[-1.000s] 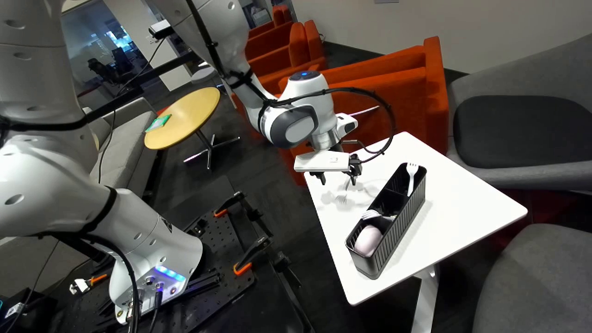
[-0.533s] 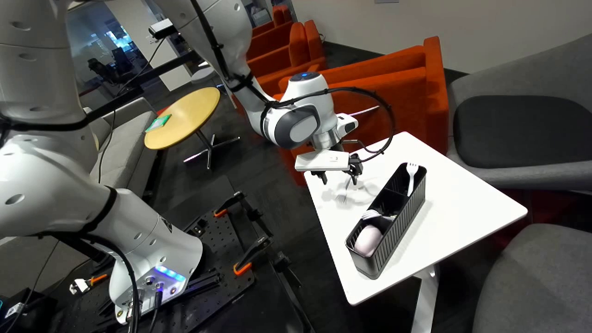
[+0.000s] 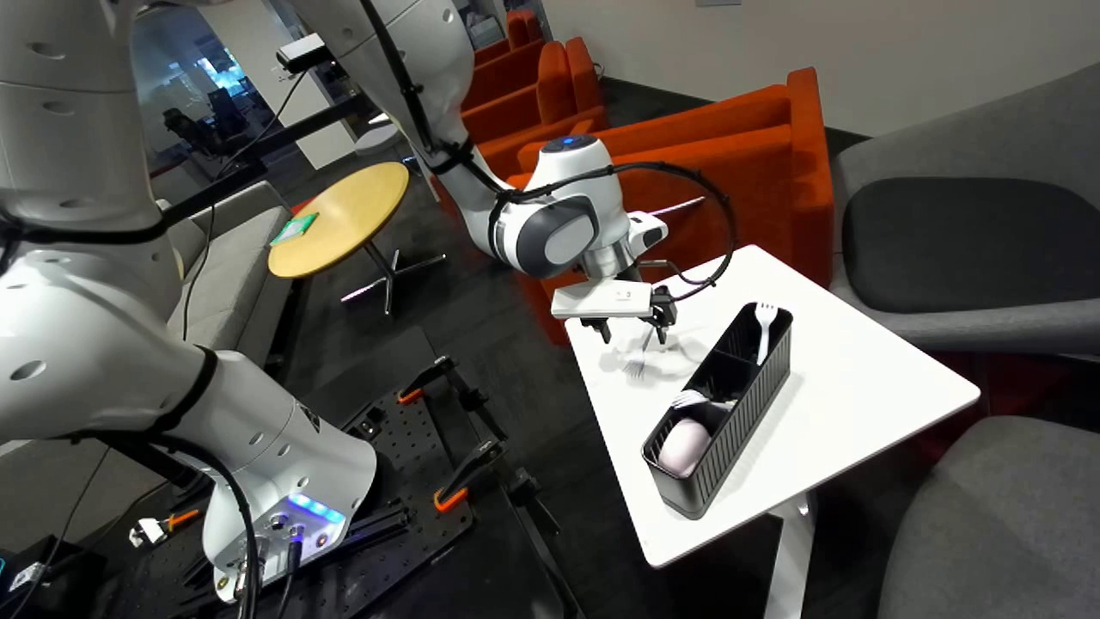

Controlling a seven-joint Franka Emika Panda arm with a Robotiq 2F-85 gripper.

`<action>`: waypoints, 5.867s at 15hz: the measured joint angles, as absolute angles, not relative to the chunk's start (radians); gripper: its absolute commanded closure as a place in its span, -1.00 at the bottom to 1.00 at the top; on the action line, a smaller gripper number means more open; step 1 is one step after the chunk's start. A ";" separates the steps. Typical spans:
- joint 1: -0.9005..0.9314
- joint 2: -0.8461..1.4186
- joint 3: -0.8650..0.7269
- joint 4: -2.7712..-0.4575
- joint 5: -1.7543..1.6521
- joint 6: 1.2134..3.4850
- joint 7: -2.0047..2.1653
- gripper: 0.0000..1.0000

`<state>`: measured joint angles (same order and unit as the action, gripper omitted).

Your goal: Remove the fork from the table and put it in the middle compartment of the rack

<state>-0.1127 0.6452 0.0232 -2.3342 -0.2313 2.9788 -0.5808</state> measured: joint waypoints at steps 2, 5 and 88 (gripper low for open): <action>-0.111 0.656 0.020 -2.327 -0.232 2.979 -0.581 -0.50; -0.105 0.671 0.013 -2.317 -0.236 2.979 -0.580 -0.17; -0.012 0.495 -0.026 -2.296 -1.599 1.950 -0.527 0.95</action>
